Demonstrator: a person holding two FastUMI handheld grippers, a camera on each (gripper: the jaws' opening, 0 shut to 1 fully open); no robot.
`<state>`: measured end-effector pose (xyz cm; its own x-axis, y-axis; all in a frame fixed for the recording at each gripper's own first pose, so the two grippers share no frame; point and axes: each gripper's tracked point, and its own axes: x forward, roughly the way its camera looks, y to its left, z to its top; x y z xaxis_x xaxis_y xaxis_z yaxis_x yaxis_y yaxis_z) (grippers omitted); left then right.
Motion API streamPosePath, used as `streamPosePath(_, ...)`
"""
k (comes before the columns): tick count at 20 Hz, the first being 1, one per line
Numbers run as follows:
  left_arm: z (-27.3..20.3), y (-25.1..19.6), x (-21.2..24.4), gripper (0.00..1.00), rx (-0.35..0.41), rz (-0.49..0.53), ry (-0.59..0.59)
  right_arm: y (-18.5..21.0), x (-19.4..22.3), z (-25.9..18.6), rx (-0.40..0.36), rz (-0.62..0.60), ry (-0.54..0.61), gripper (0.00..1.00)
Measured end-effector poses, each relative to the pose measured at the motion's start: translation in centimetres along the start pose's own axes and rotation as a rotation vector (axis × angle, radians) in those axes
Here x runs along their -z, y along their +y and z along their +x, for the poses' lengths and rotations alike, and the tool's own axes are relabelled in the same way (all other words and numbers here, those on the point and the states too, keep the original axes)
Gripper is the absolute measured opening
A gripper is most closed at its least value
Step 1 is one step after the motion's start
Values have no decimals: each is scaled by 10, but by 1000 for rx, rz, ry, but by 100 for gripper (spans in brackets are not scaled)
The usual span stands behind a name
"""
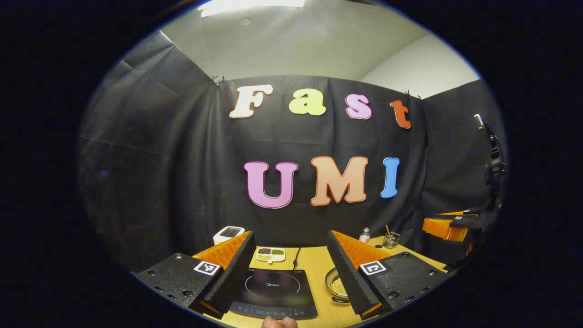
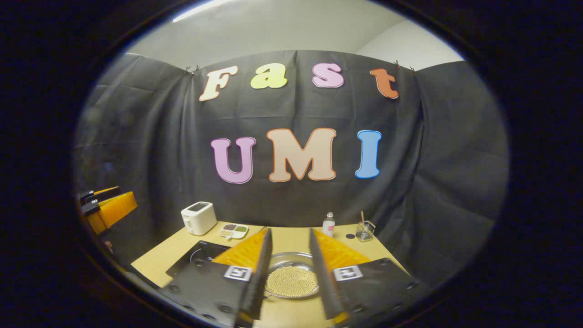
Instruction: First push the handle of the pot to place it horizontally, then grasp the pot with both hands and set it on the induction cooktop.
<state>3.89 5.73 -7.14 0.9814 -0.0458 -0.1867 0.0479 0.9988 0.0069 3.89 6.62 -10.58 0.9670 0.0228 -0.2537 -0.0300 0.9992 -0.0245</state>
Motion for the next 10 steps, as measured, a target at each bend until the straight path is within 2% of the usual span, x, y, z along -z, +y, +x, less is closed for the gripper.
streamPosePath(1, 4, 1, 3, 93, -10, 0, 5, -3, 5, 7, -4, -1, -7, 31)
streamPosePath(2, 8, 2, 3, 96, -23, -3, 2, -4, 15, 15, -13, 1, 13, 31)
streamPosePath(3, 10, 3, 4, 93, -35, -6, 16, -6, 39, 29, -10, 7, 59, 31)
streamPosePath(4, 12, 2, 6, 96, -37, -15, 17, -15, 38, 29, 7, 8, 69, 31)
streamPosePath(5, 16, 0, 8, 94, -37, -18, 20, -21, 45, 29, 8, 13, 75, 3)
streamPosePath(8, 30, 1, 21, 96, -33, -30, 47, -19, 75, 36, 12, 14, 153, 4)
streamPosePath(10, 41, 4, 28, 96, -20, -45, 55, -15, 102, 36, 19, 60, 235, 5)
